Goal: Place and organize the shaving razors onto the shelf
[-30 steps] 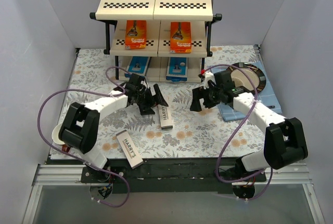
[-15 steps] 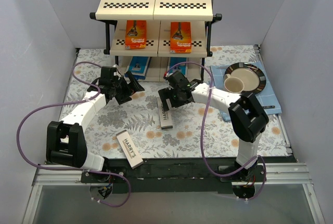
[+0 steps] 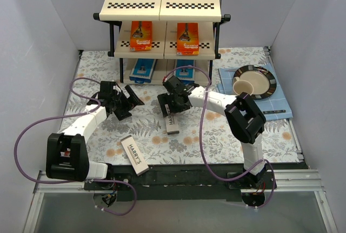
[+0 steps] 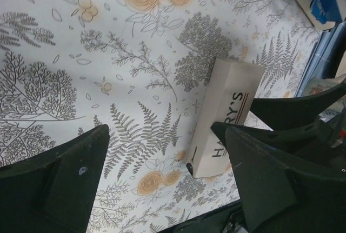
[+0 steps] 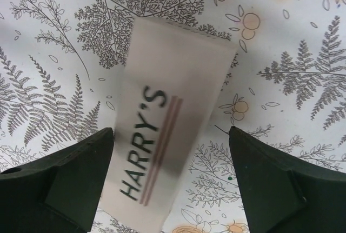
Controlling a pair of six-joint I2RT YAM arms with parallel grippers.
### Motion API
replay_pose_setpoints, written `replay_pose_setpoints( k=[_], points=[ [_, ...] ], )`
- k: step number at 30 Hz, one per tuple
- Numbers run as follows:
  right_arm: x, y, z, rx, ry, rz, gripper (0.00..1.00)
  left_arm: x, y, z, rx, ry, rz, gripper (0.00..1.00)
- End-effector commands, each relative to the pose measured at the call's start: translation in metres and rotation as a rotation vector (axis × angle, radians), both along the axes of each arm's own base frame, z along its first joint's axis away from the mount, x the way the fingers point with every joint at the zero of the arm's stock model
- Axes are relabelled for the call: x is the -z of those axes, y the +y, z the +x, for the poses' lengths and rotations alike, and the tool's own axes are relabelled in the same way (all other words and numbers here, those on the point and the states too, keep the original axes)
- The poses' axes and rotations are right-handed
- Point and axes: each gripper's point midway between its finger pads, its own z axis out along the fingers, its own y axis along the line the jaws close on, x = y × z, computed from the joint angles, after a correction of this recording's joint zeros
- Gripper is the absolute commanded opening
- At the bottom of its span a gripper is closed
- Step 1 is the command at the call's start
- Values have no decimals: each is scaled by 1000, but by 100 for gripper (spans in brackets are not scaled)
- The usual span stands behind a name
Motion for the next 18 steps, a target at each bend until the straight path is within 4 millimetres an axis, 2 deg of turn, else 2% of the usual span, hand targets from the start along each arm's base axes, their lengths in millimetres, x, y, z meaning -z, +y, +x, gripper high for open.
replay_pose_setpoints(
  k=[1,3,4,5,6,7,8,11,12,13,15,18],
  points=[
    [10,0,-7,-6,38,-32,89,-1,-6,-11,7,-2,-43,88],
    [13,-3,-8,1,43,-39,84,7,-13,-21,17,34,-95,87],
    [11,-1,-7,0,38,-33,77,9,-17,-25,26,48,-122,87],
    [10,0,-8,-2,38,-24,75,8,-23,-23,41,30,-157,87],
    [5,1,-5,2,31,-6,72,5,-34,-30,81,39,-227,86],
    [1,2,-4,5,29,10,67,12,-38,-39,97,57,-259,86],
    [-5,8,-1,7,22,47,64,9,-45,-37,122,25,-297,85],
    [-32,15,13,23,-17,120,56,9,-67,-52,201,18,-411,85],
    [-47,15,23,41,-41,150,53,4,-74,-52,227,-7,-448,85],
    [-55,21,22,36,-29,186,53,0,-81,-53,267,-46,-474,85],
    [-79,24,35,63,-55,243,52,-6,-94,-56,325,-85,-495,85],
    [-95,24,43,104,-76,272,52,-25,-114,-56,415,-177,-542,87]
  ],
)
